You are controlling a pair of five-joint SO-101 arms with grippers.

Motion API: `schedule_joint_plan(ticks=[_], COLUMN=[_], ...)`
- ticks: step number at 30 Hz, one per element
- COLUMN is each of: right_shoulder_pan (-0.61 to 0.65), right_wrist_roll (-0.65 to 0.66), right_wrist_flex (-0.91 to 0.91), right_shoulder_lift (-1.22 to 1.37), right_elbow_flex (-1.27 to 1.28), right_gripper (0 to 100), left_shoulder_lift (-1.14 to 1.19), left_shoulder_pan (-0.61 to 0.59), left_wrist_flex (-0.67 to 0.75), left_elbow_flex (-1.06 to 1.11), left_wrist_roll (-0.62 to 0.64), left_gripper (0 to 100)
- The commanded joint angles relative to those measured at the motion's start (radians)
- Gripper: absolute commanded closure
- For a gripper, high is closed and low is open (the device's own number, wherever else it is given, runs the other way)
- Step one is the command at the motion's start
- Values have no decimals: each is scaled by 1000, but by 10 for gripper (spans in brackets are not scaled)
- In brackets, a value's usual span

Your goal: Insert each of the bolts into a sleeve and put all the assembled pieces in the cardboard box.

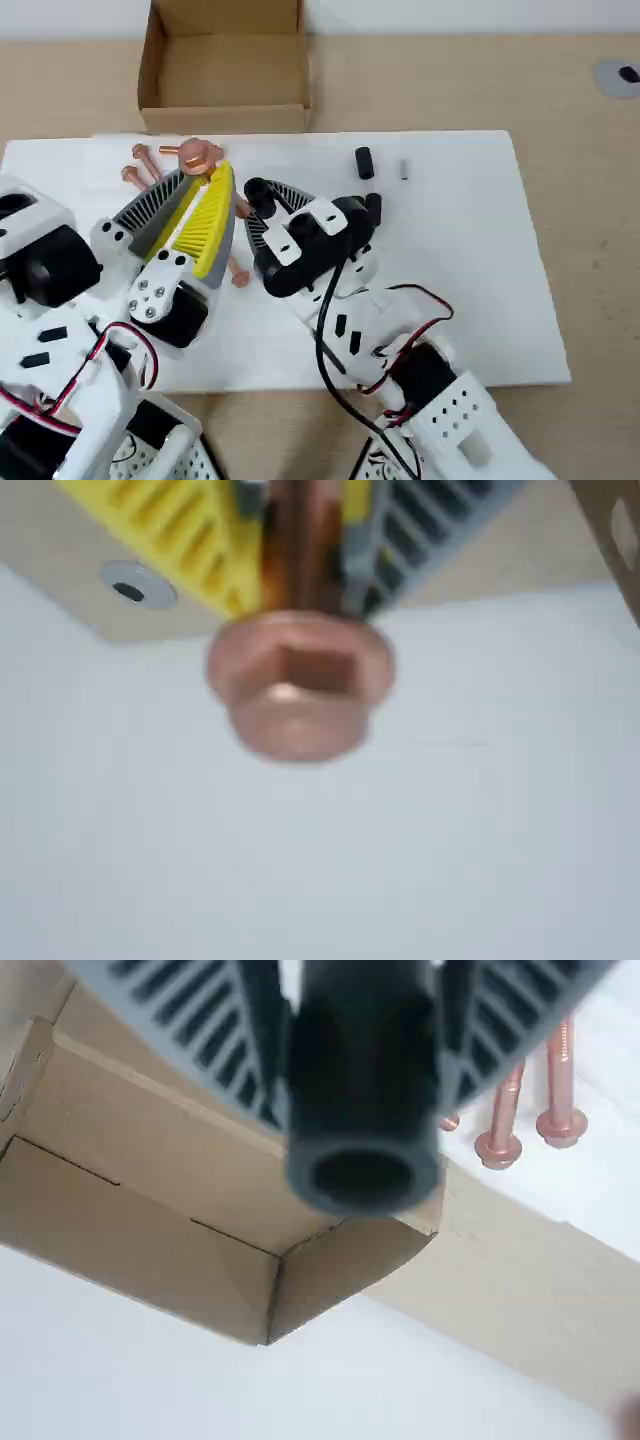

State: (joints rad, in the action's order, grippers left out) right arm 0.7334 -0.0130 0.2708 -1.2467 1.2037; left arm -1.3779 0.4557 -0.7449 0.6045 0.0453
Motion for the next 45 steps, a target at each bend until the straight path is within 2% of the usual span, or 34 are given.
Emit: schedule_joint_plan(ticks=[1, 9, 24, 31, 36, 45], right_shoulder_pan=[13, 13, 12, 12, 12, 12], right_wrist_roll=[-5, -5, -5, -5, -5, -5], right_wrist_flex=[-26, -25, -21, -21, -21, -23], right_shoulder_lift=[-28, -30, -30, -30, -30, -30], right_elbow_flex=[-10, -42, -79, -79, -76, -73], right_gripper=[988, 988, 988, 988, 988, 988], left_shoulder_lift=[8, 5, 4, 5, 8, 7], left_shoulder_pan=[12, 11, 3, -97, -97, -98], left_wrist_flex=[26, 100, 193, 324, 325, 328], left_elbow_flex=[-2, 86, 184, 230, 249, 284], left_wrist_roll=[-9, -15, -123, -110, -20, 17], left_gripper=[994, 994, 994, 994, 994, 993])
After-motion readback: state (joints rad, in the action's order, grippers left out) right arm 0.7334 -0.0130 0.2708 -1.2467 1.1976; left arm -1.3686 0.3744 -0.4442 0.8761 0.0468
